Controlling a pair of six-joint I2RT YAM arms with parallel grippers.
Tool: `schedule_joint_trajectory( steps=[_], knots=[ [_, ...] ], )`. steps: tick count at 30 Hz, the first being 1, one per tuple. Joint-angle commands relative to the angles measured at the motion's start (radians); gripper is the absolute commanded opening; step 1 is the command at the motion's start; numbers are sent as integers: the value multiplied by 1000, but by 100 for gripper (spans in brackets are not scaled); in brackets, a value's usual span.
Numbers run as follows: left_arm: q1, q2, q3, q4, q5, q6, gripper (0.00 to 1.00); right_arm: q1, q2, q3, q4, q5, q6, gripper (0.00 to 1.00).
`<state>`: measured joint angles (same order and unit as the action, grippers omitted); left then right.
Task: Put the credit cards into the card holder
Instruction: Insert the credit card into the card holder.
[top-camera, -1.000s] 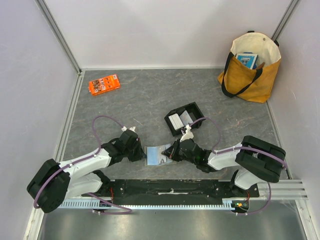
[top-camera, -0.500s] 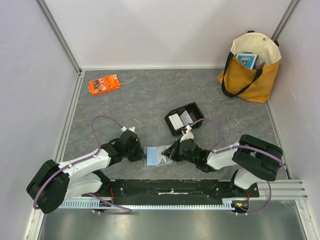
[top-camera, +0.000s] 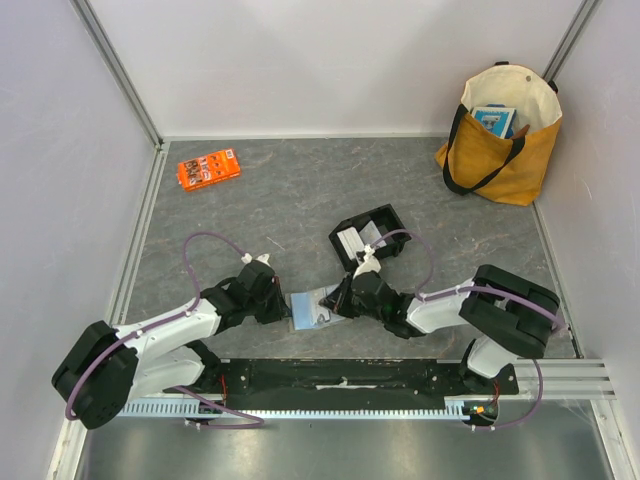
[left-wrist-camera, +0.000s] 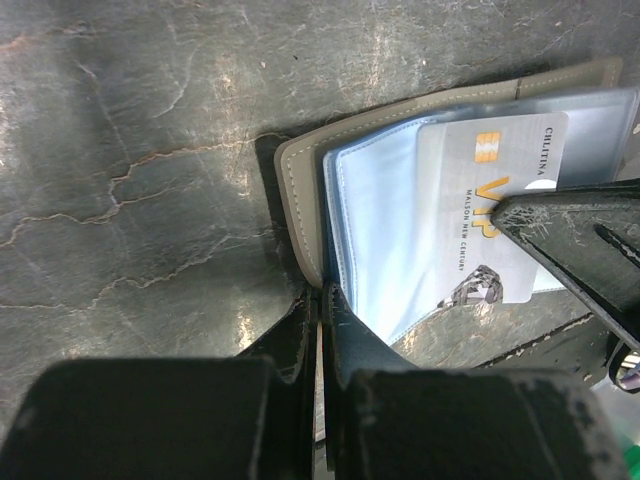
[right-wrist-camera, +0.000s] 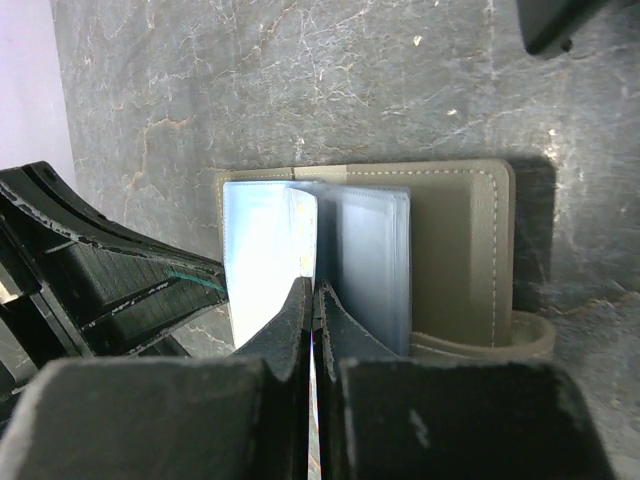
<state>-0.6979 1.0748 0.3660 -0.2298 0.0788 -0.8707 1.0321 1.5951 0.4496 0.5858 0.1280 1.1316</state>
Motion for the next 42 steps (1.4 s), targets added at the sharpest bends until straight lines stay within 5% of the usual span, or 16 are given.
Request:
schedule_joint_trajectory(
  steps=[1, 15, 26, 42],
  knots=[
    [-5, 5, -7, 9, -2, -5, 2, 31, 60, 18, -84, -5, -27, 0],
    [-3, 4, 5, 6, -28, -5, 2, 66, 91, 136, -191, -125, -58, 0],
    [-3, -6, 11, -5, -28, 4, 2, 60, -41, 244, -489, 88, -190, 50],
    [-3, -3, 30, 7, -17, 12, 2, 111, 100, 419, -547, -10, -251, 55]
  ],
)
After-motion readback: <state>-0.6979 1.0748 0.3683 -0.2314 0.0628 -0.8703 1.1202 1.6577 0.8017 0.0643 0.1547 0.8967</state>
